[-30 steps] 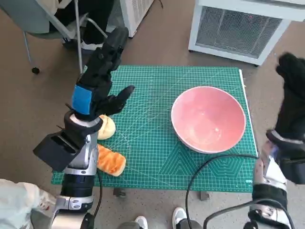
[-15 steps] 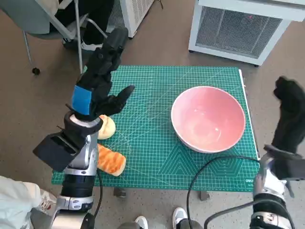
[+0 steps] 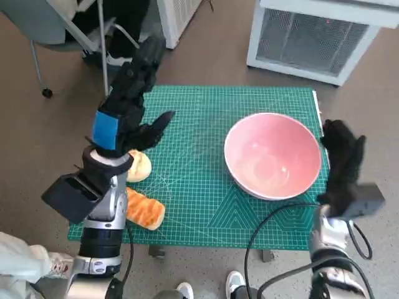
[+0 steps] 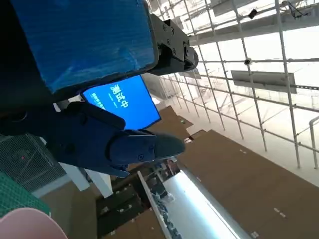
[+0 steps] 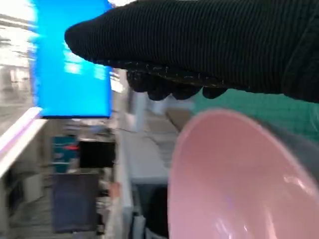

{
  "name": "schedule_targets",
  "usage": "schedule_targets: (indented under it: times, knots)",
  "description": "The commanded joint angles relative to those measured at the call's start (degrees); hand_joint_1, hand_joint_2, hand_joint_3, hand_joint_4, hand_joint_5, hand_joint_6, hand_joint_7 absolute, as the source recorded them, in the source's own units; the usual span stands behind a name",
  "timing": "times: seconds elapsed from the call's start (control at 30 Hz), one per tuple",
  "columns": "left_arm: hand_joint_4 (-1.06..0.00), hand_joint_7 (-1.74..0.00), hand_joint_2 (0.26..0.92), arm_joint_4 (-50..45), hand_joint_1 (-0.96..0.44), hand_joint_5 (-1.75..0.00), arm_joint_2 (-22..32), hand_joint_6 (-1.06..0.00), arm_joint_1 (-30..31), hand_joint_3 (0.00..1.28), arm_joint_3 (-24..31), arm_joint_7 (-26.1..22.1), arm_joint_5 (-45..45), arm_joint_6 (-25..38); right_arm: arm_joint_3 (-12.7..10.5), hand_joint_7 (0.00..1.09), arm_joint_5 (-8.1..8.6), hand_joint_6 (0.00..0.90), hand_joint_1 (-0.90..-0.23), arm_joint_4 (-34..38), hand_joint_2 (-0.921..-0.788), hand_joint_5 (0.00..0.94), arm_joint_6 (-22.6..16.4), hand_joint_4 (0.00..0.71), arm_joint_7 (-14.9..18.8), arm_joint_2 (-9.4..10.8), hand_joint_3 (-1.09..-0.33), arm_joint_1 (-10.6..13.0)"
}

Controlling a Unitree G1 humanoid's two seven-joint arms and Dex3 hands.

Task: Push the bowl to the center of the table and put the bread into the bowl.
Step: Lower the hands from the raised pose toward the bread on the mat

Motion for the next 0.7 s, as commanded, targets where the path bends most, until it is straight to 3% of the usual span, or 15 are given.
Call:
schedule_targets:
  times: [0.03, 0.37, 0.7]
  knots:
    - [-0.19, 0.00, 0.921, -1.1, -0.49, 0.00, 0.8, -0.31, 0.7, 0.33, 0.6, -0.3, -1.2, 0.5, -0.6, 0.50, 0.96, 0.002, -0.495, 2.7, -0.921, 0.016, 3.2, 0.229, 1.1, 1.8, -0.877, -1.7]
    - [-0.19, 0.00, 0.921, -2.3, -0.50, 0.00, 1.3, -0.31, 1.5, 0.31, 0.9, 0.0, -1.5, 1.2, -0.7, 0.50, 0.37, 0.003, -0.495, 4.2, -0.921, 0.008, 6.4, 0.221, 0.6, 4.2, -0.873, -5.5]
    - [-0.19, -0.01, 0.921, -4.4, -0.49, 0.00, 1.8, -0.32, 2.9, 0.31, 1.3, 1.3, -0.4, 1.9, -2.2, 0.50, 1.82, 0.012, -0.486, 4.6, -0.921, 0.002, 8.6, 0.208, 1.7, 6.9, -0.866, -9.2]
